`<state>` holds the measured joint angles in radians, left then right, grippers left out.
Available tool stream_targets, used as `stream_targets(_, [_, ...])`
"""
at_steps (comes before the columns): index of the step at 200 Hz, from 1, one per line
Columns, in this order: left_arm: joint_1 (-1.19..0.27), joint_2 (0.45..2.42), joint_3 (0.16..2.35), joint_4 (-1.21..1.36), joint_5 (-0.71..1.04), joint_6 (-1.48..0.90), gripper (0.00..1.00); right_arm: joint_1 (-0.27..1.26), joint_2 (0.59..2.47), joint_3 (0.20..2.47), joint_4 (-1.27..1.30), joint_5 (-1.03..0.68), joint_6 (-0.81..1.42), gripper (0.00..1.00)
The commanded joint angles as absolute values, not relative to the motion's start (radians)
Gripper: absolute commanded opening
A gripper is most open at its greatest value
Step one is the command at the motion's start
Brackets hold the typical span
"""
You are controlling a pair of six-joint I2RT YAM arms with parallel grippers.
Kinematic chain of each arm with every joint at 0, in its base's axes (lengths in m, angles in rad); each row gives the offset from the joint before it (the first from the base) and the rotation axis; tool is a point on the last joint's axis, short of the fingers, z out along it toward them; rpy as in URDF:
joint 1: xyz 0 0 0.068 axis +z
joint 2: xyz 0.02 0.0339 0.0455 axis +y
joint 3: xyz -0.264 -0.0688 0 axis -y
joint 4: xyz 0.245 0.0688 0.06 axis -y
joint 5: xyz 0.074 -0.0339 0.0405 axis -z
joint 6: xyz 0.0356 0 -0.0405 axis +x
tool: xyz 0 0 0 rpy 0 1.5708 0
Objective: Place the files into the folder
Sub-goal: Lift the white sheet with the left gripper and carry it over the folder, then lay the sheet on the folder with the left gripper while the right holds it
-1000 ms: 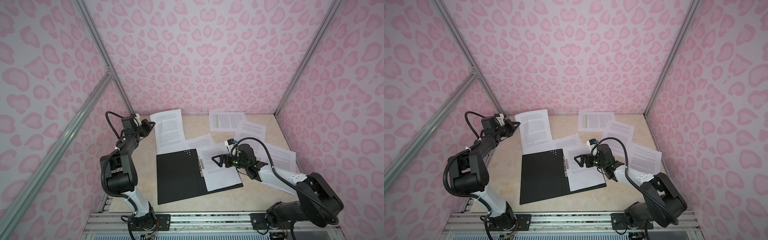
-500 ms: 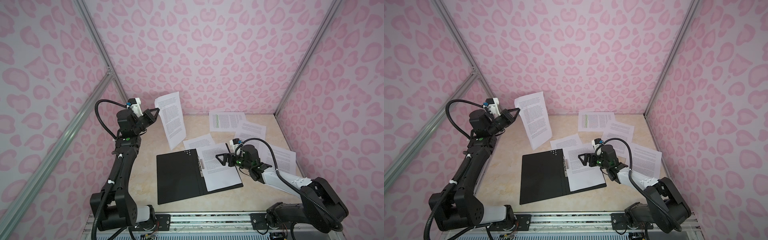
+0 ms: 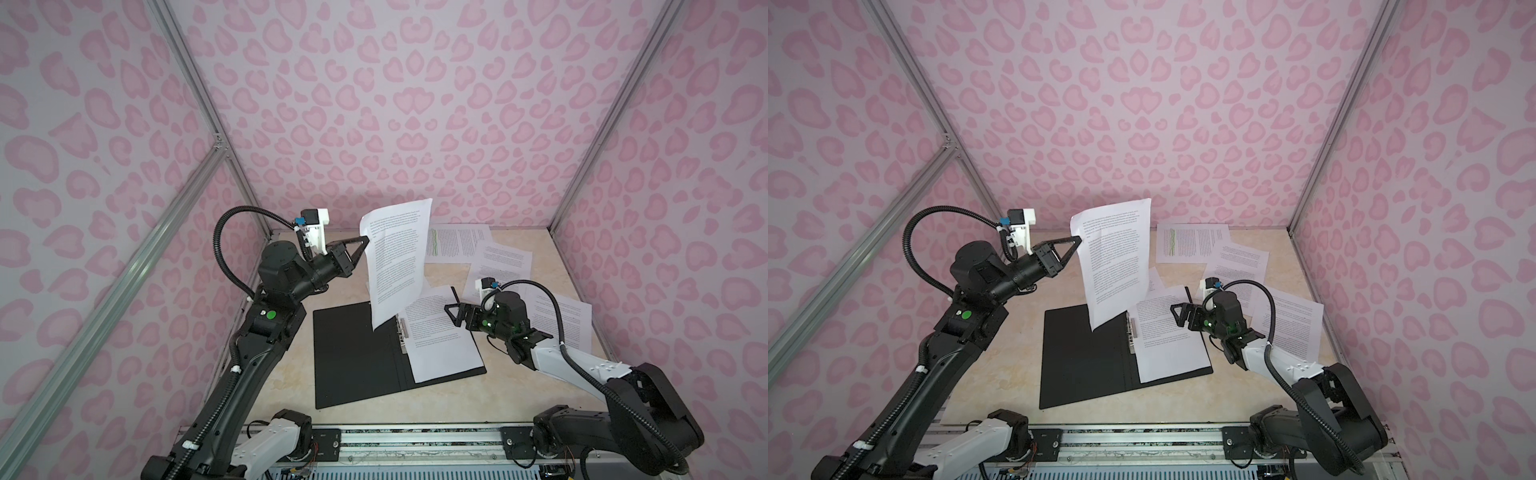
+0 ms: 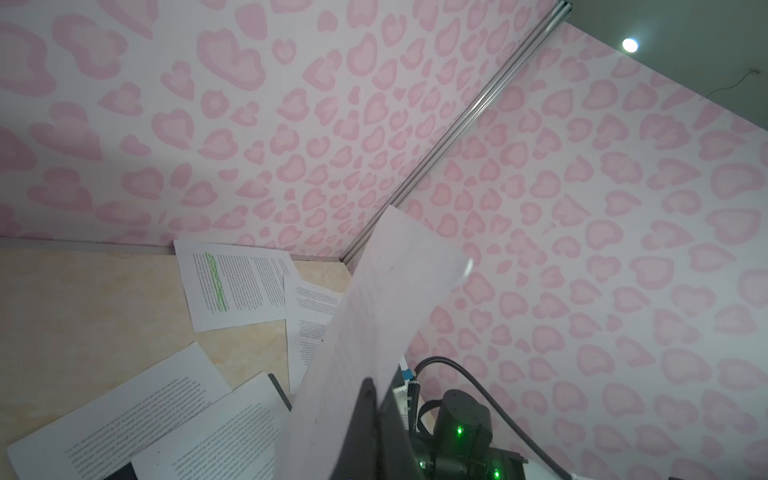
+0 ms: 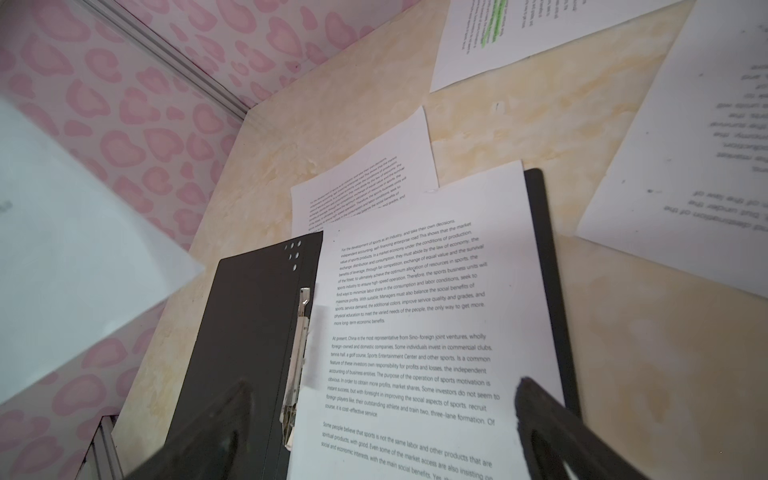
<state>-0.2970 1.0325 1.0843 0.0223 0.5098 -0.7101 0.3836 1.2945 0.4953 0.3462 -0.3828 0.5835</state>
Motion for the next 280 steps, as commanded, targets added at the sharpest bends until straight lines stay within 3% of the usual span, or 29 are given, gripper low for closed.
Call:
stream_targets(1, [-0.310,1.016,1.025,-0.004,0.467,-0.752,0.04,0.379,1.292,0.489,0.340,-0.343,0.592,0.97])
stream_targets(84, [-0.305,1.105,0.750,-0.139,0.305,-0.659,0.04,0.342,1.229,0.459,0.273,-0.225,0.607,0.95])
stream_targets(110, [-0.301,1.181,0.684,-0.134,0.206,-0.583,0.04,0.352,1.261,0.462,0.329,-0.300,0.610,0.95])
stream_targets(194, [-0.297,1.353,0.639,-0.027,0.141,-0.537,0.04,0.473,1.514,0.587,0.406,-0.514,0.594,0.95])
stream_targets(280, [-0.297,1.420,0.574,0.109,0.198,-0.599,0.04,0.546,1.700,0.676,0.453,-0.651,0.647,0.82])
